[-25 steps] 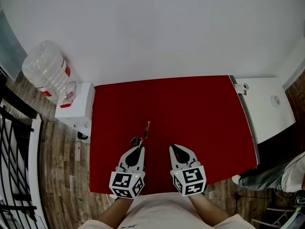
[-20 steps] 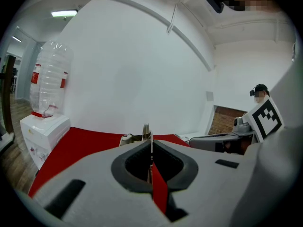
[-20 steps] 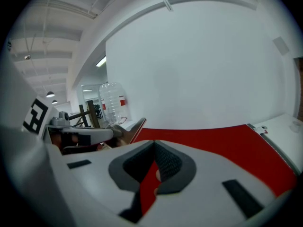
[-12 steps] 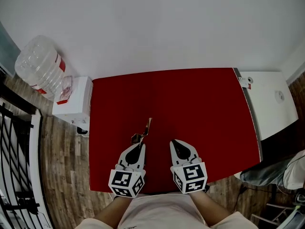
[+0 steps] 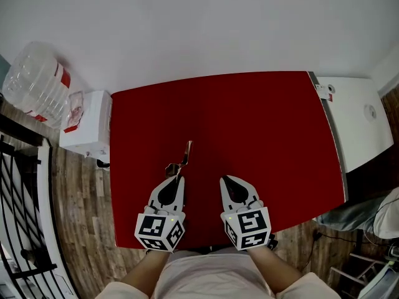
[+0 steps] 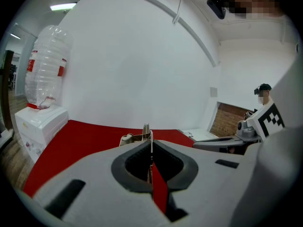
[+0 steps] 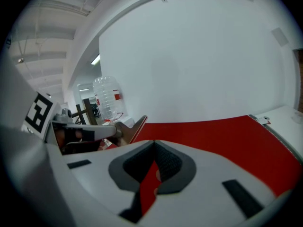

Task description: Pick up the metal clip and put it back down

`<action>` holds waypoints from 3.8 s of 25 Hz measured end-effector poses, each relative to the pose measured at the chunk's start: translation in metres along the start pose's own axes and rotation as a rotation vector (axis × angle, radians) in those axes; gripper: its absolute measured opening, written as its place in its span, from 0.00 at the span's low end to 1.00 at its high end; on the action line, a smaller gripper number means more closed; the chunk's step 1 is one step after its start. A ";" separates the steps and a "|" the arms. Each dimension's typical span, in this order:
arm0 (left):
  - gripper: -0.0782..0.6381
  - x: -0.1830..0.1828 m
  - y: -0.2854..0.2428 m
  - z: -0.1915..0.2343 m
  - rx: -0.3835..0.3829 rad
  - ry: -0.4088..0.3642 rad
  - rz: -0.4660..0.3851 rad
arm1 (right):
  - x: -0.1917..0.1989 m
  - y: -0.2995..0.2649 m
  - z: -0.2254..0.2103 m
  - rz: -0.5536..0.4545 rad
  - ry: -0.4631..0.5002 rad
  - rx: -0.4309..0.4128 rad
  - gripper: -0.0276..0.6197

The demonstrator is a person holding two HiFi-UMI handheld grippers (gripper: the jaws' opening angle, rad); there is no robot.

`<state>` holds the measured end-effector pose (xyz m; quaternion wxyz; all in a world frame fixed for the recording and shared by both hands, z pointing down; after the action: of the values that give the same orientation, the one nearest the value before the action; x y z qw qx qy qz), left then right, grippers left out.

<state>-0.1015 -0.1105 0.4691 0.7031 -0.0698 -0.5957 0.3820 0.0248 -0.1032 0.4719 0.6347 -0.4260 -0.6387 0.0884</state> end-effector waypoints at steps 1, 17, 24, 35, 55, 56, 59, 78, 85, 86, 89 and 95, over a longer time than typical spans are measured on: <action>0.12 0.002 -0.003 0.002 -0.001 0.007 0.001 | 0.003 -0.003 -0.001 0.007 -0.003 0.000 0.05; 0.12 0.040 -0.076 0.037 0.011 0.069 0.080 | 0.038 -0.060 -0.014 0.097 -0.018 0.005 0.05; 0.12 0.058 -0.106 0.051 0.004 0.089 0.118 | 0.056 -0.083 -0.020 0.133 -0.029 0.007 0.05; 0.12 0.085 -0.152 0.073 0.002 0.176 0.192 | 0.072 -0.104 -0.022 0.173 -0.042 -0.012 0.05; 0.14 0.109 -0.180 0.101 -0.067 0.236 0.305 | 0.075 -0.120 -0.020 0.198 -0.042 -0.047 0.05; 0.15 0.110 -0.180 0.102 -0.076 0.228 0.309 | 0.075 -0.121 -0.021 0.198 -0.043 -0.047 0.05; 0.17 0.112 -0.180 0.106 -0.099 0.213 0.316 | 0.074 -0.121 -0.021 0.196 -0.040 -0.052 0.05; 0.23 0.118 -0.169 0.129 -0.199 0.134 0.316 | 0.075 -0.123 -0.012 0.199 -0.033 -0.063 0.05; 0.23 0.117 -0.159 0.132 -0.212 0.138 0.305 | 0.075 -0.121 -0.009 0.196 -0.022 -0.067 0.05; 0.23 0.116 -0.155 0.132 -0.217 0.136 0.302 | 0.075 -0.121 -0.008 0.196 -0.020 -0.067 0.05; 0.23 0.110 -0.145 0.130 -0.236 0.121 0.283 | 0.073 -0.116 -0.009 0.190 -0.016 -0.064 0.05; 0.15 0.095 -0.127 0.127 -0.272 0.088 0.248 | 0.064 -0.107 -0.010 0.168 -0.006 -0.056 0.05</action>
<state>-0.1573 -0.1852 0.6496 0.6602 -0.2535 -0.5973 0.3782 -0.0021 -0.1320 0.5906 0.6111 -0.4954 -0.6046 0.1249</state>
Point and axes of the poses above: the fingertips, and each gripper's own axes: y backward along the fingers, z to its left, x out of its underside, the point moved 1 cm from there along y, backward along the fingers, and after that the axes turned 14 degrees about z, right-handed, at the moved point
